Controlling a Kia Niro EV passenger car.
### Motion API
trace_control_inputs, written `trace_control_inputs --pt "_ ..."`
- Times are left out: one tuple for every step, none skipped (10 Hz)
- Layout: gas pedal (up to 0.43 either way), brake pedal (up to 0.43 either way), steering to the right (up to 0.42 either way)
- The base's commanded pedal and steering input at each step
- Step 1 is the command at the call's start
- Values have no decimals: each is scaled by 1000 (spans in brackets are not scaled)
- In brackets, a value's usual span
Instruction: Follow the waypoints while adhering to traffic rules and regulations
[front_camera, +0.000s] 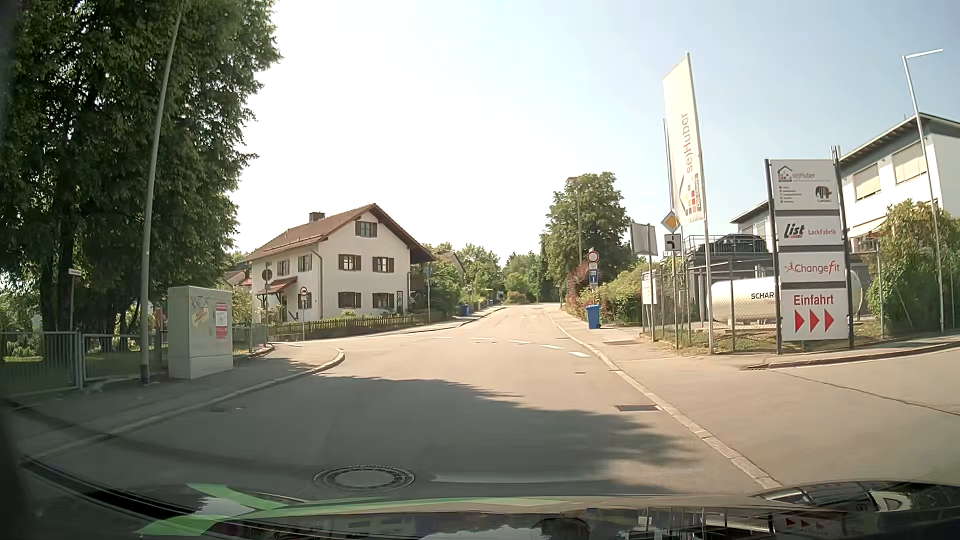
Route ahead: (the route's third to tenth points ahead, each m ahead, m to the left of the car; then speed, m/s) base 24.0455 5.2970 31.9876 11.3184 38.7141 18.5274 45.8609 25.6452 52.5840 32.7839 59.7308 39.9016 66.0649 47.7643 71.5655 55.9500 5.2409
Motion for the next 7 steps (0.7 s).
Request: trace_control_inputs --pt "98 0 -11" --pt "98 0 -13" --pt "98 0 -14" --pt "98 0 -14" --pt "98 0 -14" --pt "98 0 -13" --pt "98 0 -12"
